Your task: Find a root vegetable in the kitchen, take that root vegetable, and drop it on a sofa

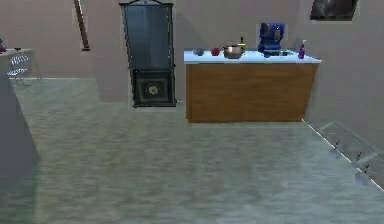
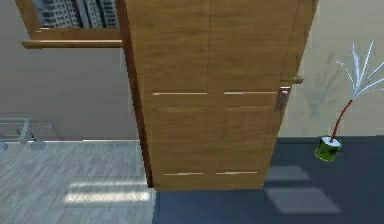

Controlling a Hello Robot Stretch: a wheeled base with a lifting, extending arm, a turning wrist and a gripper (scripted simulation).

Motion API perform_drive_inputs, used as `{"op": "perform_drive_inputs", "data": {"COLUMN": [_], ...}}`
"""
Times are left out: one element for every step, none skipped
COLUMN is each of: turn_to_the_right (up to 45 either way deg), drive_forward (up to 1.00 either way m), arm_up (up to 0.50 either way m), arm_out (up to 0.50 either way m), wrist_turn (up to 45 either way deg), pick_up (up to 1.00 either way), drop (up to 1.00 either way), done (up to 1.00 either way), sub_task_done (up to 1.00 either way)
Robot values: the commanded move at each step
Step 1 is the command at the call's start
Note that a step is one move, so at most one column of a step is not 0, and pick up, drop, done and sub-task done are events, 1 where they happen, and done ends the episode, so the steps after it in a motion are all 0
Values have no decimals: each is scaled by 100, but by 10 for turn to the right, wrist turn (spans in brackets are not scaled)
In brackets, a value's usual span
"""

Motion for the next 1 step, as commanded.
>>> {"op": "perform_drive_inputs", "data": {"turn_to_the_right": [0], "drive_forward": [45], "arm_up": [0], "arm_out": [0], "wrist_turn": [0], "pick_up": [0], "drop": [0], "done": [0], "sub_task_done": [0]}}
